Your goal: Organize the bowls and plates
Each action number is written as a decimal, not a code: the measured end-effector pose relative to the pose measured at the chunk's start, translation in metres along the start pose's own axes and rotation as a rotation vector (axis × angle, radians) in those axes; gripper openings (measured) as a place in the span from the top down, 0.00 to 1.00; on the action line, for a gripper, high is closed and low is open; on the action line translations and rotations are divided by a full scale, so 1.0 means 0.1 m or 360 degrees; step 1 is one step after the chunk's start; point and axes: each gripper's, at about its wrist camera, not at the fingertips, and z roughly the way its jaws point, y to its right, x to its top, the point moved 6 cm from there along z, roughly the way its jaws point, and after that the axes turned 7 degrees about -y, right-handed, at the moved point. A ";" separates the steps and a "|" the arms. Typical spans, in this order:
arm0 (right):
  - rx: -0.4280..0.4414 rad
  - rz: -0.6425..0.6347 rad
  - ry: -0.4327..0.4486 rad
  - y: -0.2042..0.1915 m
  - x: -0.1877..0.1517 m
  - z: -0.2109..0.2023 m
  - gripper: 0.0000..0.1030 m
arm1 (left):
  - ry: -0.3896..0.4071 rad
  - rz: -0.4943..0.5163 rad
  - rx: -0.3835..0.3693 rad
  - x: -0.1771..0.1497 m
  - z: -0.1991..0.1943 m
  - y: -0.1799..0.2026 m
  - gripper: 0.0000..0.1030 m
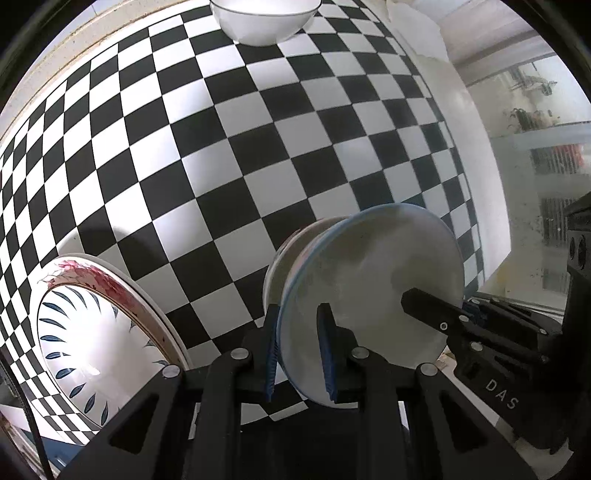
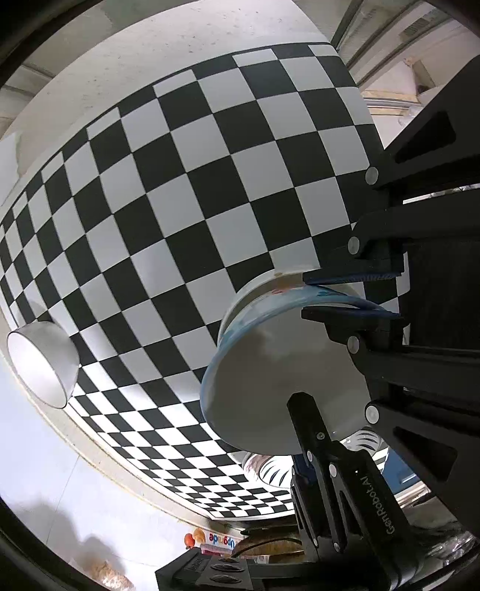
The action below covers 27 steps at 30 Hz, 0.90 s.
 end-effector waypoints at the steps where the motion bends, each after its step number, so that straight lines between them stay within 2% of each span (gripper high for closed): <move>1: 0.0004 0.0010 -0.0007 0.01 0.00 0.02 0.87 | -0.0006 0.0001 0.0007 -0.01 0.02 0.00 0.83; 14: -0.0044 0.0000 -0.0046 -0.01 0.03 0.04 0.86 | 0.0017 0.0004 0.0078 -0.01 0.08 -0.03 0.83; 27: -0.0059 -0.0023 -0.0074 -0.02 0.02 0.05 0.86 | 0.0019 -0.0017 0.0073 -0.02 0.06 -0.05 0.83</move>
